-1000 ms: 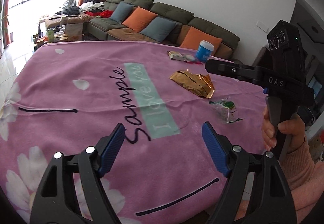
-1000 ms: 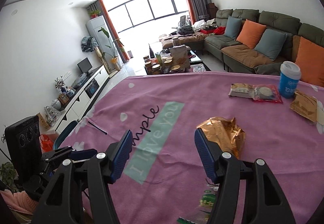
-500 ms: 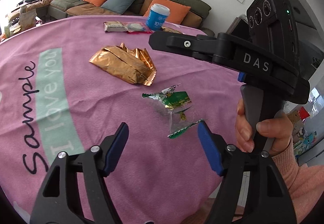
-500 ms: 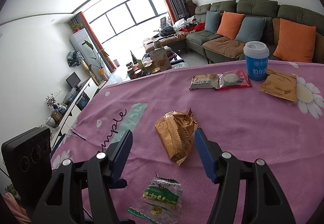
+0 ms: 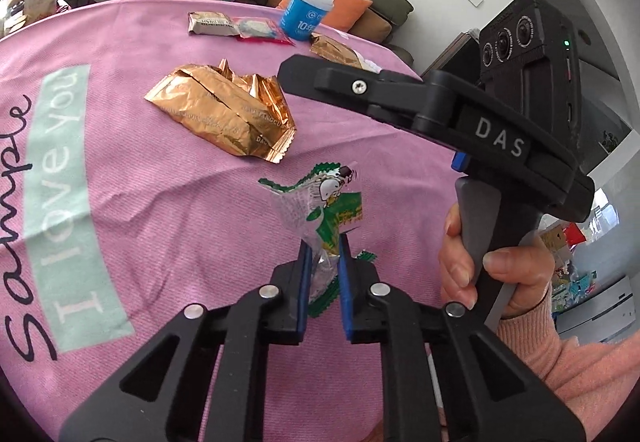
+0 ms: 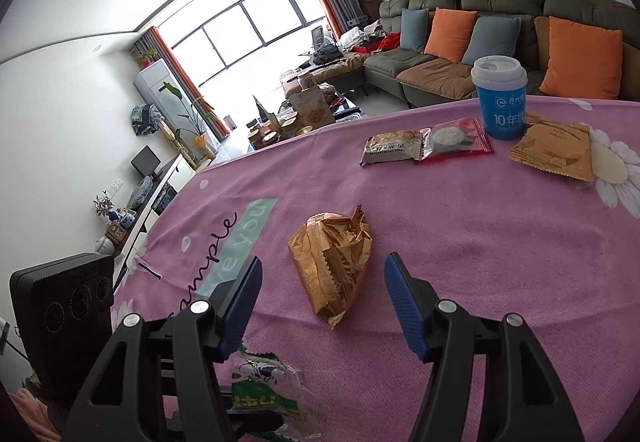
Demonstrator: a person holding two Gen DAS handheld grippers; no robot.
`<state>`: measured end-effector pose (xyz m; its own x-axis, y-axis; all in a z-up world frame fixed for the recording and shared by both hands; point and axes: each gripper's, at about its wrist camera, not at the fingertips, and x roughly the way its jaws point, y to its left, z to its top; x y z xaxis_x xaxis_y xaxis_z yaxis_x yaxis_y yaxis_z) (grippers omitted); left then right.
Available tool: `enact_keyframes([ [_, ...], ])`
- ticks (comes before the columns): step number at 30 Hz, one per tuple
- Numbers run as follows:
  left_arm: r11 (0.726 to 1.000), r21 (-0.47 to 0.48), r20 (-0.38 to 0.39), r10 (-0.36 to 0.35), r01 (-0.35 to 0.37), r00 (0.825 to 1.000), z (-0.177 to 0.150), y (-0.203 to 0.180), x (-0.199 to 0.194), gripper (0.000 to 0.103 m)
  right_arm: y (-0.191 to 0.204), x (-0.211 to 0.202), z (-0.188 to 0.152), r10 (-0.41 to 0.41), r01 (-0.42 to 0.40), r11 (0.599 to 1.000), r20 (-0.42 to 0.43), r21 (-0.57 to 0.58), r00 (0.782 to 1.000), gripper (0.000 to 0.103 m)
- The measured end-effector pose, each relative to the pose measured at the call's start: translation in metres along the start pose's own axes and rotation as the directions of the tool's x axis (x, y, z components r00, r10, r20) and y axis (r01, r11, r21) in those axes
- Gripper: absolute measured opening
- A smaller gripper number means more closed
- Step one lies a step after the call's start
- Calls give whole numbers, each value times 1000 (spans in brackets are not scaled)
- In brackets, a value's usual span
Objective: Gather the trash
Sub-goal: 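Grasp the green-and-white candy wrapper with the left tool, then grasp the gold foil snack bag with the right tool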
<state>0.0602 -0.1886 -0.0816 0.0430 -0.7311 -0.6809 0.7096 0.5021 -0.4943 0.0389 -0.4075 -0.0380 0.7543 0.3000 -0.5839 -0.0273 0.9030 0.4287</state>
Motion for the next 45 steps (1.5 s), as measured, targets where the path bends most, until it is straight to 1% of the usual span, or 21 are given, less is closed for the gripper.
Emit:
enact_keyframes([
  [6, 998, -5, 49, 58, -58, 997, -6, 8, -27, 12, 1, 12, -2, 1, -1, 1000, -35, 4, 999, 61],
  [12, 990, -51, 86, 132, -128, 987, -17, 27, -55, 13, -2, 23, -4, -16, 18, 1000, -65, 24, 998, 59],
  [17, 976, -62, 124, 216, -210, 968, -25, 35, -76, 13, -3, 30, -3, -28, 31, 999, -79, 35, 996, 53],
  [21, 965, -79, 141, 259, -250, 955, -28, 41, -85, 13, -5, 34, -1, -32, 35, 998, -82, 43, 996, 51],
  [25, 958, -96, 147, 284, -272, 948, -37, 48, -96, 13, -5, 39, -1, -38, 43, 998, -90, 46, 995, 45],
  [30, 950, -116, 155, 307, -291, 939, -43, 54, -103, 13, -5, 44, -1, -44, 49, 998, -105, 47, 994, 31],
  [33, 946, -126, 163, 317, -299, 934, -47, 56, -108, 13, -4, 45, -1, -49, 53, 998, -104, 43, 993, 27],
  [36, 938, -126, 168, 340, -322, 925, -50, 56, -112, 13, -3, 45, -1, -52, 57, 997, -103, 44, 993, 24],
  [45, 924, -136, 177, 378, -358, 909, -58, 62, -120, 13, 4, 43, -1, -39, 42, 998, -87, 35, 995, 21],
])
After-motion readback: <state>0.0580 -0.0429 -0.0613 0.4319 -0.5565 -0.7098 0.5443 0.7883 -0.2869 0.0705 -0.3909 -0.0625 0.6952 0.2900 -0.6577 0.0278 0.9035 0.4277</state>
